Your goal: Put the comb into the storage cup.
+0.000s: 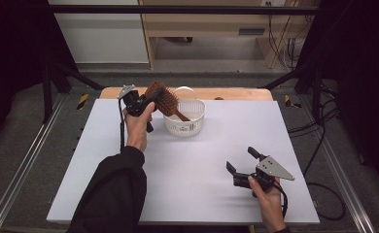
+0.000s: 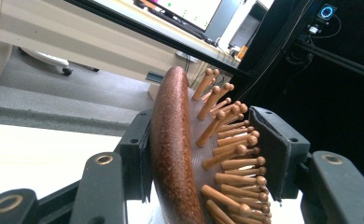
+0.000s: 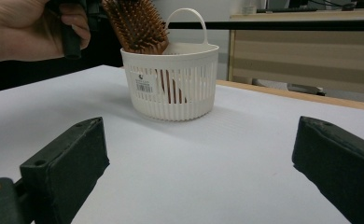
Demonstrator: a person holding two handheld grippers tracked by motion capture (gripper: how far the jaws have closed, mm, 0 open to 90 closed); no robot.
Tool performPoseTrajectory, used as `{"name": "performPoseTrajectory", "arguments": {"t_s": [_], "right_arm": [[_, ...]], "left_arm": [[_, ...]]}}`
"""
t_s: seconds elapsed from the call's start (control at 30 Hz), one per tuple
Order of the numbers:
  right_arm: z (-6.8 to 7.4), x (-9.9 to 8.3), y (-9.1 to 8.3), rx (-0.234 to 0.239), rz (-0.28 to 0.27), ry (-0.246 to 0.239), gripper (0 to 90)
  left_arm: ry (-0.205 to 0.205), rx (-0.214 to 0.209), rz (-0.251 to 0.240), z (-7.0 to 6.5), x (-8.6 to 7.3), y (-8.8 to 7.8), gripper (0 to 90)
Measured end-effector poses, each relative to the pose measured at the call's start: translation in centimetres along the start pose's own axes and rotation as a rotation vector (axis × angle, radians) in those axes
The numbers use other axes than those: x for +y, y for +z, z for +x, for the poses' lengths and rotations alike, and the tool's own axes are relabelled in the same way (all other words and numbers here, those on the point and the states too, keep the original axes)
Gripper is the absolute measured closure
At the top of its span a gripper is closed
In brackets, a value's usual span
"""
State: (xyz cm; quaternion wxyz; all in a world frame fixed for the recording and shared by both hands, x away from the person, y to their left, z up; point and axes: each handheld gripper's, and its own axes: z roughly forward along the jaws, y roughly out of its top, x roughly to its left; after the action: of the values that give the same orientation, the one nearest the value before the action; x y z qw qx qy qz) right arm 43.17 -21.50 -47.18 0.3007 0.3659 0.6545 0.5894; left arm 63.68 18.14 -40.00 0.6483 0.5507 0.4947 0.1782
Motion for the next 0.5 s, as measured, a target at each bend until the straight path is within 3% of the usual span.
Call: {"name": "performPoseTrajectory", "arguments": {"t_s": [0.23,0.33,0.4,0.5], "right_arm": [[-0.08,0.01,-0.04,0.000,-0.004,0.005,3.6],[-0.10,0.01,-0.06,-0.001,-0.004,0.008,3.6],[-0.12,0.00,-0.05,-0.001,-0.005,0.009,3.6],[-0.12,-0.01,-0.01,0.000,-0.003,0.009,3.6]], "left_arm": [[0.002,0.014,0.013,-0.03,0.08,0.01,43.0],[0.030,0.041,0.036,0.11,0.09,-0.01,41.0],[0.031,0.029,0.065,0.24,-0.07,0.04,41.1],[0.029,0.031,0.059,0.21,-0.08,0.02,41.4]]}}
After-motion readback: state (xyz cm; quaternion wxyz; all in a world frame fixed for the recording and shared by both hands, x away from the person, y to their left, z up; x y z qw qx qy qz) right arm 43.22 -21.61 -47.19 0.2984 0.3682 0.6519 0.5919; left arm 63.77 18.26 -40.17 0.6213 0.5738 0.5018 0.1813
